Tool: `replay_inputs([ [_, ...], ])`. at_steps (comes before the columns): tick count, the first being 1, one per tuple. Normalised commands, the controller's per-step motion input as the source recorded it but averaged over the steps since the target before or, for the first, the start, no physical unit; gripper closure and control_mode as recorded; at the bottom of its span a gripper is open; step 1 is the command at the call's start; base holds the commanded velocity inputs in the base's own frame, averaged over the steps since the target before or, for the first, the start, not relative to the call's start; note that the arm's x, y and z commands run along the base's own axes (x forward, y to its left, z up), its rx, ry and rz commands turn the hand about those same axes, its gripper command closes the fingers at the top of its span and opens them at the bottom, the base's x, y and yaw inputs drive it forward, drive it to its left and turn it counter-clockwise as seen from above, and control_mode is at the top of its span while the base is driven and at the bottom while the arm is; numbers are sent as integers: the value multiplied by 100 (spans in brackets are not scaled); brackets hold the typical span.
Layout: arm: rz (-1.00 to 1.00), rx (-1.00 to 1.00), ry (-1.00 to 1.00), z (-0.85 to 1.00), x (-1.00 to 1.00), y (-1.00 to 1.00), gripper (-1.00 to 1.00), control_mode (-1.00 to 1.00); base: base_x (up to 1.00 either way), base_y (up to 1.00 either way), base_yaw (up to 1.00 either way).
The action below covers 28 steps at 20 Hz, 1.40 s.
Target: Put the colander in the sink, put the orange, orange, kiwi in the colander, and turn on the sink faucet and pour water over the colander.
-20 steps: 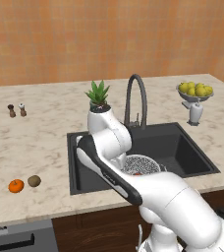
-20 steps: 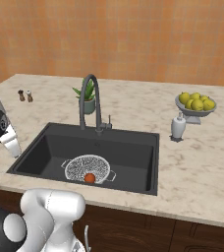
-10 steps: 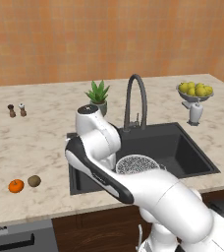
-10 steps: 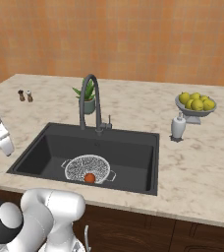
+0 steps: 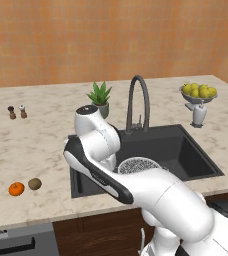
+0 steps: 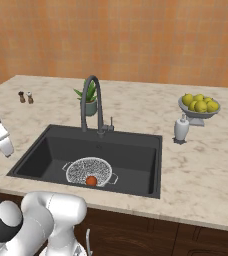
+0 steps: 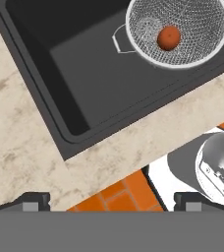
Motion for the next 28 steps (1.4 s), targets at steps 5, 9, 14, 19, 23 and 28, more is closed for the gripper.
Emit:
replay_inputs([
  [5,1,0,0,0,18,27,-100,-100,0,0,0],
  [9,9,0,0,-5,25,53,-100,-100,0,0,0],
  [14,21,0,0,-13,18,57,-100,-100,0,0,0],
  [19,50,0,2,-33,11,56,-100,-100,0,0,0],
  [23,44,0,1,-36,10,54,-100,-100,0,0,0],
  [28,3,-9,1,-10,28,27,-100,-100,0,0,0],
])
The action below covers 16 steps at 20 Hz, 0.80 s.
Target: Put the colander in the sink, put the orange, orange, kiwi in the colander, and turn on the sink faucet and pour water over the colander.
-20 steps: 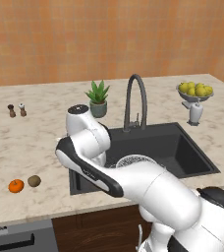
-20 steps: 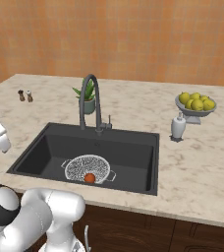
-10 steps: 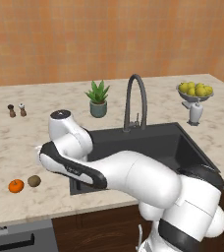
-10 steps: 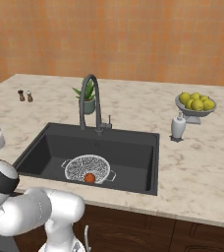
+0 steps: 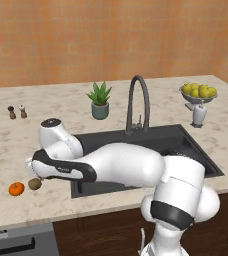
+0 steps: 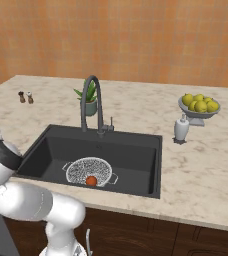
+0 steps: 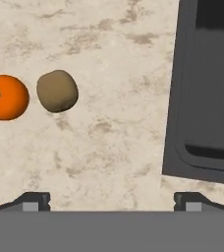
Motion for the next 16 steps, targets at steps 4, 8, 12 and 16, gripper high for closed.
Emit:
replay_inputs([
  [4,1,-13,7,-4,43,33,-100,-100,0,0,0],
  [8,8,-10,14,-9,47,36,-100,-100,0,0,0],
  [12,18,-8,9,-22,26,38,-100,-100,0,0,0],
  [16,21,-12,5,-29,0,60,-100,-100,0,0,0],
])
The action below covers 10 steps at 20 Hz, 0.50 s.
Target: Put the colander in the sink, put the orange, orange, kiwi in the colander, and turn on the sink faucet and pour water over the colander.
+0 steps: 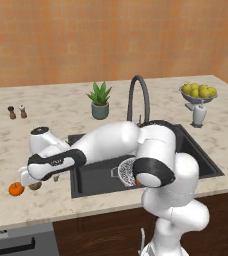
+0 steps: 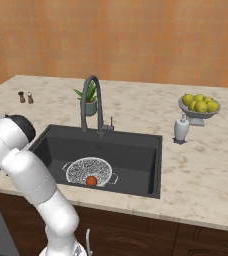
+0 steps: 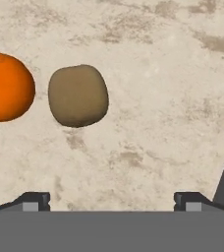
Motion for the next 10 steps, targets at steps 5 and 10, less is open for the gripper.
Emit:
replay_inputs([
  [5,4,-9,1,-3,7,28,-100,-100,0,0,0],
  [10,0,-1,0,0,27,1,-100,-100,0,0,0],
])
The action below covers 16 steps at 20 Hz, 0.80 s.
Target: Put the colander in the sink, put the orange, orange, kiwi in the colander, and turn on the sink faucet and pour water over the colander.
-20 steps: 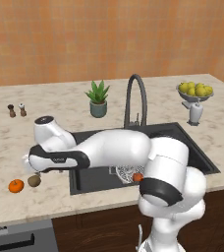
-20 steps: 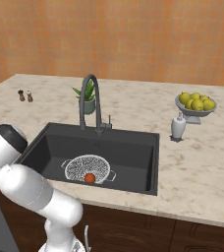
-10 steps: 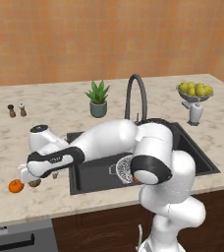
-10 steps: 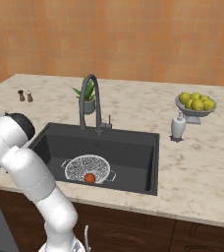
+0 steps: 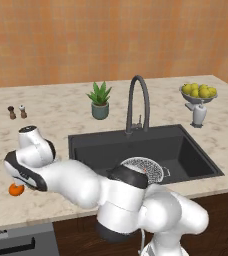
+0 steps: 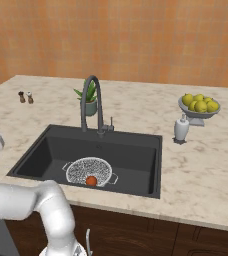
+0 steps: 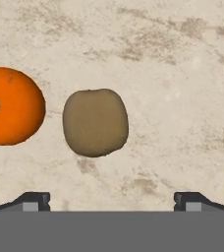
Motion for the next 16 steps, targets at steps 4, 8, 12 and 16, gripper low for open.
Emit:
replay_inputs([
  [4,0,0,0,0,18,0,-100,-100,0,0,0],
  [8,0,0,0,-1,7,7,-100,-100,0,0,0],
  [12,0,0,0,-7,8,10,-100,-100,0,0,0],
  [16,0,0,0,-11,8,15,-100,-100,0,0,0],
])
